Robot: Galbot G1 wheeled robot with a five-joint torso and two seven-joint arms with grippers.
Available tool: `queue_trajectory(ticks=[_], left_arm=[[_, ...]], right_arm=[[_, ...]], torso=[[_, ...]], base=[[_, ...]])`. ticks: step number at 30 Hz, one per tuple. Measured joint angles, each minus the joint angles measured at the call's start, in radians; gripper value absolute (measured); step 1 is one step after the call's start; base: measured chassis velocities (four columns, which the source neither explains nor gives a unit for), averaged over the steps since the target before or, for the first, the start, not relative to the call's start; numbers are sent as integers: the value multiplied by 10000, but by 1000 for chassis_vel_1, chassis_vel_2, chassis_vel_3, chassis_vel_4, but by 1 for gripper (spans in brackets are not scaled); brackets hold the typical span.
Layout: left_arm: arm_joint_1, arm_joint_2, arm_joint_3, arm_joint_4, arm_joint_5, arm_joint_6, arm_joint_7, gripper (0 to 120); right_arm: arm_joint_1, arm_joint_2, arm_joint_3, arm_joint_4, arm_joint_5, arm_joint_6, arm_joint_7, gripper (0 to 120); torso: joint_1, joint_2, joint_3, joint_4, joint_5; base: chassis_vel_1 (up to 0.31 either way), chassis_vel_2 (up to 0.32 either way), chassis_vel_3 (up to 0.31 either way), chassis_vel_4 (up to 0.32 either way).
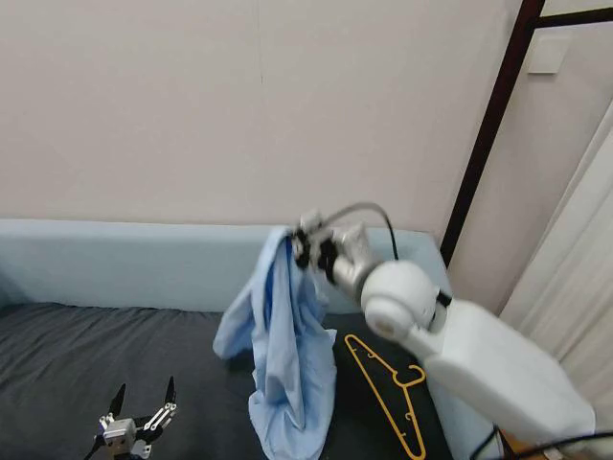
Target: Pick up the clothes from the sofa and hang them on the clothes hanger.
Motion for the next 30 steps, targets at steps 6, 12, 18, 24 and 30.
queue_trajectory(ticks=[6,12,18,24,30], left_arm=[[132,-38,-15,-96,69,-5,6,100],[329,-67,-110,-192,68,-117,5,100],[505,-78,-221,-385,58,-165,5,100],[505,-147,-135,-433,146,-165,3,100],[420,-184,23,-444,253,-127,3,100]], right_arm=[[-1462,964,-64,-1800,-1536,226,-704,0],[-1707,1441,-107,-3045,-2460,1041,-1012,0],[-2031,1653,-106,-4083,-2552,2698,-351,7],[-2632,869,-52,-3207,-956,4358,-364,28],[-3523,-6,173,-2400,-753,4886,79,50]], torso=[[-1,1,-1,9,-5],[-1,0,-1,7,-7],[0,0,-1,7,-5],[0,0,-1,6,-3],[0,0,-1,5,-1]], base=[[0,0,0,0],[0,0,0,0],[0,0,0,0],[0,0,0,0],[0,0,0,0]])
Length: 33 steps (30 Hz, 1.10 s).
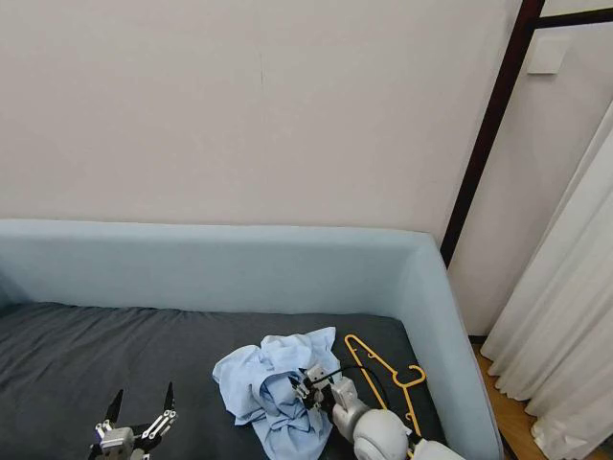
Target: Pick up the clothes from the sofa and hang them on the clothes hanger.
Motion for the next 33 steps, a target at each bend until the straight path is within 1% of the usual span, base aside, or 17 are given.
queue_trajectory(ticks=[1,2,3,4,6,7,9,10,13,17,20,21,25,26,30,32,33], left_arm=[[-17,-5,22,-1,12,4,0,100],[-43,-17,59,-1,31,10,2,100],[-61,-23,82,2,44,12,2,100],[-61,-23,82,2,44,12,2,100],[-98,-32,132,47,67,13,2,100],[-115,-39,164,69,78,13,2,100],[-120,-49,209,83,88,13,2,100],[-120,-49,209,83,88,13,2,100],[-113,-27,235,84,91,13,2,100],[-105,10,215,98,90,13,2,100],[-80,9,199,114,83,6,1,100],[-80,9,199,114,83,6,1,100],[-46,5,151,114,71,-5,-1,100],[-46,5,151,114,71,-5,-1,100],[-57,-7,124,115,63,-7,-5,100],[-58,-12,124,115,62,-8,-5,100],[-60,-34,124,115,62,-8,-6,100]], right_arm=[[-157,-115,49,166,8,-195,253,55],[-453,-285,149,462,44,-530,649,60],[-620,-387,199,617,65,-680,793,62],[-620,-387,199,617,65,-680,793,62],[-1047,-578,301,903,67,-844,971,70],[-1258,-597,344,935,-1,-827,988,77],[-1490,-490,404,813,-175,-674,990,86],[-1490,-490,404,813,-175,-674,990,86],[-1682,-238,433,445,-330,-445,973,97],[-1729,-82,413,148,-413,-179,871,100],[-1695,154,364,-177,-448,-88,841,93],[-1695,154,364,-177,-448,-88,841,93],[-1655,386,250,-490,-421,-115,843,75],[-1655,386,250,-490,-421,-115,843,75],[-1717,542,203,-786,-529,-71,796,57],[-1725,551,197,-817,-546,-52,792,56],[-1760,585,179,-905,-616,32,790,49]], torso=[[0,0,0,-2,-3],[0,0,0,2,-1],[0,0,0,1,0],[0,0,0,1,0],[0,0,0,-3,-3],[0,0,0,-1,-2],[0,0,0,1,-2],[0,0,0,1,-2],[0,0,1,2,-2],[1,0,1,2,-2],[1,0,1,2,-3],[1,0,1,2,-3],[1,0,1,2,-3],[1,0,1,2,-3],[1,0,1,1,-3],[1,0,1,1,-3],[1,0,1,0,-4]], base=[[0,0,0,0],[0,0,0,0],[0,0,0,0],[0,0,0,0],[0,0,0,0],[0,0,0,0],[0,0,0,0],[0,0,0,0],[0,0,0,0],[0,0,0,0],[0,0,0,0],[0,0,0,0],[0,0,0,0],[0,0,0,0],[0,0,0,0],[0,0,0,0],[0,0,0,0]])
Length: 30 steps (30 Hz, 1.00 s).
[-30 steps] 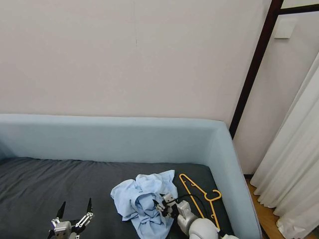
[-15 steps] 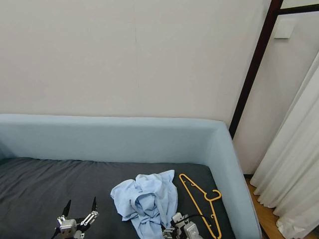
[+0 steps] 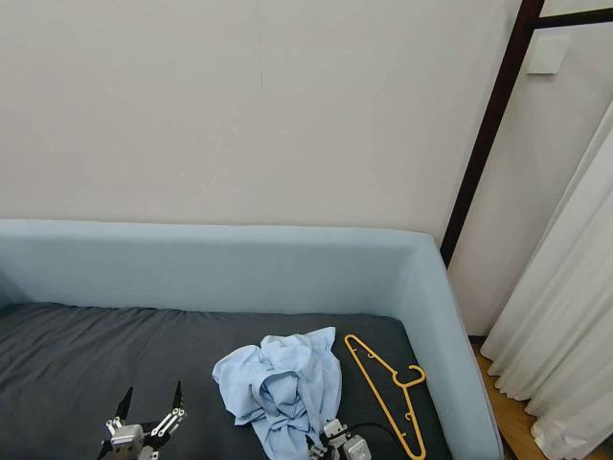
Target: Pick up the clothes from the sofa and hang them on the clothes hanger.
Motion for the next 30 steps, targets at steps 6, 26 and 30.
queue_trajectory(ticks=[6,26,30], left_arm=[[3,-52,-6,6,0,-53,-3,100],[-61,163,232,254,-158,-483,765,100],[-272,370,478,518,-455,-767,1848,100]], right_arm=[[-50,136,0,-242,-92,718,0,26],[763,-870,1498,2065,2173,3522,-3062,0],[1675,-1004,1520,2341,2929,3689,-3441,0]], torso=[[0,0,0,1,1],[0,0,0,1,2],[0,0,1,1,2]], base=[[0,0,0,0],[0,0,0,0],[0,0,0,0]])
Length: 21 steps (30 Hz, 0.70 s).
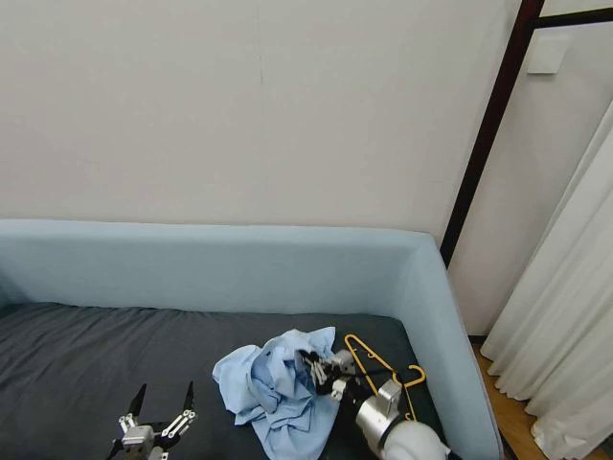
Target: Pick up the clothes from the sofa and hang them on the clothes hanger.
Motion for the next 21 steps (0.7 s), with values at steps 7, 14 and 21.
queue_trajectory(ticks=[7,14,21], left_arm=[[-807,217,762,954,-354,-251,2161,100],[-1421,296,972,1638,-170,-252,2695,100],[-1993,177,1094,2320,297,-214,1709,100]], right_arm=[[1573,303,-275,53,1104,52,-265,0],[2016,449,-529,-37,1365,35,-506,0],[2085,424,-575,42,1490,21,-847,0]], torso=[[1,-1,0,0,-2],[1,-1,1,0,-1],[1,-1,0,0,-1]], base=[[0,0,0,0],[0,0,0,0],[0,0,0,0]])
